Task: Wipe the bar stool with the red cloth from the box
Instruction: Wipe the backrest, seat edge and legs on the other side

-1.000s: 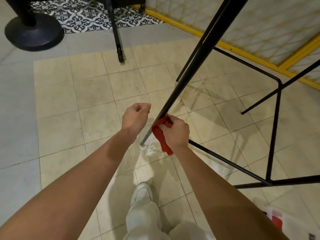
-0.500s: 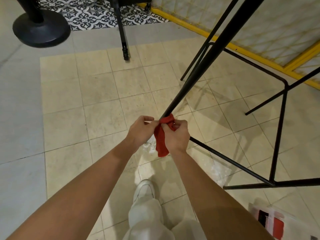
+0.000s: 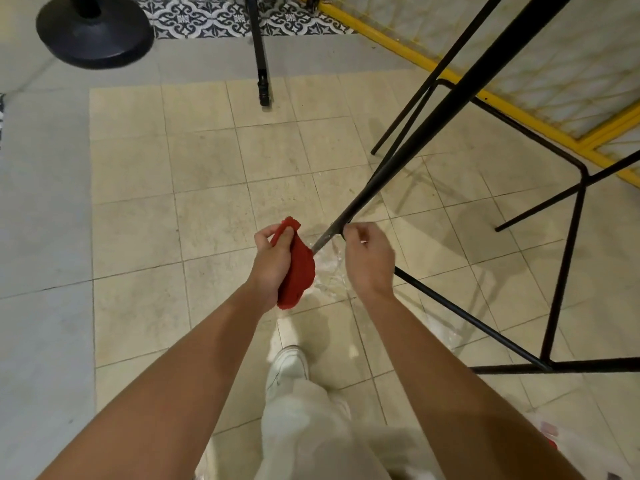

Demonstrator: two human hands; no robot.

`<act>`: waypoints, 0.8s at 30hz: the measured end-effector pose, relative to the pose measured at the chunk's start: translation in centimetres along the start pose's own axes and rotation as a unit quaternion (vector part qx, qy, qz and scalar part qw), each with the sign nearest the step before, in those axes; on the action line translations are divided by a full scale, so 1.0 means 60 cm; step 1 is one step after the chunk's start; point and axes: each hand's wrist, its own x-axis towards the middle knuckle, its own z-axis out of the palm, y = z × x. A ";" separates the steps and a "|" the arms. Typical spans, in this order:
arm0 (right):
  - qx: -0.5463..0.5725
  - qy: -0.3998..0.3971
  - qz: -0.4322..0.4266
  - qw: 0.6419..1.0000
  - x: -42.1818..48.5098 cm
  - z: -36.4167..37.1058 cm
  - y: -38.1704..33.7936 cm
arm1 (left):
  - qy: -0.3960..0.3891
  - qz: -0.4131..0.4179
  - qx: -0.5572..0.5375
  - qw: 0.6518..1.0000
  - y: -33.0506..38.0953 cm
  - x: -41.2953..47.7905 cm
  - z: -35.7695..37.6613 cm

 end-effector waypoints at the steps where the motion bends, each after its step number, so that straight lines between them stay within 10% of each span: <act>1: -0.015 0.027 -0.021 0.999 0.011 -0.007 0.007 | 0.000 -0.001 0.019 1.000 0.003 0.005 0.006; 24: -0.007 -0.021 -0.013 1.000 0.062 0.014 0.052 | 0.097 0.105 0.186 0.972 -0.027 0.081 0.109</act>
